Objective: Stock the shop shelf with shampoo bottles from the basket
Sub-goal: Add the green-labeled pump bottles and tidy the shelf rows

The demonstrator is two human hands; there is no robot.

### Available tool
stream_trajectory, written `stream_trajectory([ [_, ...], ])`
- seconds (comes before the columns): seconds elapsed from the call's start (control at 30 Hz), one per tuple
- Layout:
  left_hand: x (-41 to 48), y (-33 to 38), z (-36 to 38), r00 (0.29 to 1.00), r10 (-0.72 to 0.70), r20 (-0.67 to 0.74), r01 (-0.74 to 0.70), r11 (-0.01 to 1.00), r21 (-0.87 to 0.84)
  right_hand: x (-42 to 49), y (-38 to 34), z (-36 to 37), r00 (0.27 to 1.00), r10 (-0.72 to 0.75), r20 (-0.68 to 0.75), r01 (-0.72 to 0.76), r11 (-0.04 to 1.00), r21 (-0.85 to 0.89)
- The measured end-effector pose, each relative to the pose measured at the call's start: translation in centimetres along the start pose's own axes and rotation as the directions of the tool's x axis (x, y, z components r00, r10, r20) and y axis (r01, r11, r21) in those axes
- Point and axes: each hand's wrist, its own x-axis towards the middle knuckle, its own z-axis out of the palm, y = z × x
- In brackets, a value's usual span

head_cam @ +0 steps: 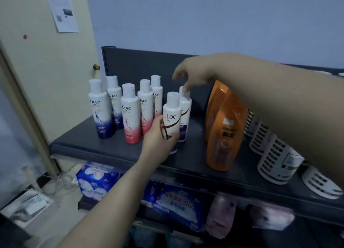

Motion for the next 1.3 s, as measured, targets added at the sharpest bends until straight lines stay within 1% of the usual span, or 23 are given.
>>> stream_trajectory([
  [0.07,-0.1,-0.5,0.0,1.0,0.004,-0.01,-0.004,1.0,0.002,1.6,0.3,1.0,0.995,0.002,0.099,-0.008,0.998,0.061],
  [0.1,-0.2,-0.6,-0.1,1.0,0.008,-0.013,-0.008,1.0,-0.006,2.0,0.4,1.3,0.993,-0.002,0.116,-0.01,0.995,0.103],
  [0.17,-0.4,-0.8,-0.2,1.0,0.018,-0.008,-0.018,1.0,-0.018,2.6,0.7,1.7,0.995,-0.017,0.095,0.003,0.989,0.148],
  [0.23,-0.5,-0.8,-0.1,1.0,0.016,0.007,-0.016,0.999,-0.029,3.2,1.0,1.8,0.997,-0.022,0.072,0.011,0.988,0.155],
  [0.7,-0.8,-0.8,0.6,0.999,0.002,0.039,-0.001,0.999,-0.033,4.1,1.4,2.1,0.997,-0.024,0.074,0.01,0.983,0.182],
  [0.83,-1.0,-0.8,0.5,0.999,0.004,0.048,-0.002,0.999,-0.04,3.9,1.2,2.0,0.996,-0.026,0.08,0.013,0.987,0.158],
  [0.9,-1.0,-0.6,0.0,0.999,0.008,0.045,-0.006,0.999,-0.052,3.6,1.2,1.4,0.997,-0.035,0.072,0.026,0.993,0.114],
  [0.97,-0.8,-0.2,-1.3,0.999,0.017,-0.03,-0.019,0.998,-0.06,3.5,1.2,0.4,0.998,-0.06,-0.008,0.06,0.995,0.073],
  [1.03,-0.5,0.2,-3.1,0.979,0.044,-0.201,-0.058,0.996,-0.064,3.6,0.9,-0.5,0.992,-0.088,-0.093,0.098,0.989,0.11],
  [1.1,0.1,-0.1,-4.7,0.912,0.104,-0.396,-0.117,0.993,-0.008,4.3,0.3,-1.1,0.982,-0.118,-0.145,0.138,0.981,0.135],
  [1.13,0.5,-0.5,-5.2,0.881,0.124,-0.456,-0.128,0.992,0.023,4.8,-0.2,-1.1,0.98,-0.13,-0.151,0.152,0.979,0.14],
  [1.17,0.9,-0.9,-5.6,0.865,0.129,-0.485,-0.124,0.991,0.042,5.5,-0.6,-1.1,0.978,-0.144,-0.149,0.165,0.976,0.142],
  [1.2,1.3,-1.5,-5.9,0.864,0.123,-0.489,-0.112,0.992,0.05,6.2,-1.1,-0.9,0.978,-0.158,-0.139,0.178,0.973,0.146],
  [1.3,2.2,-2.8,-6.0,0.896,0.079,-0.437,-0.067,0.997,0.044,8.3,-2.9,0.0,0.972,-0.208,-0.106,0.222,0.962,0.156],
])
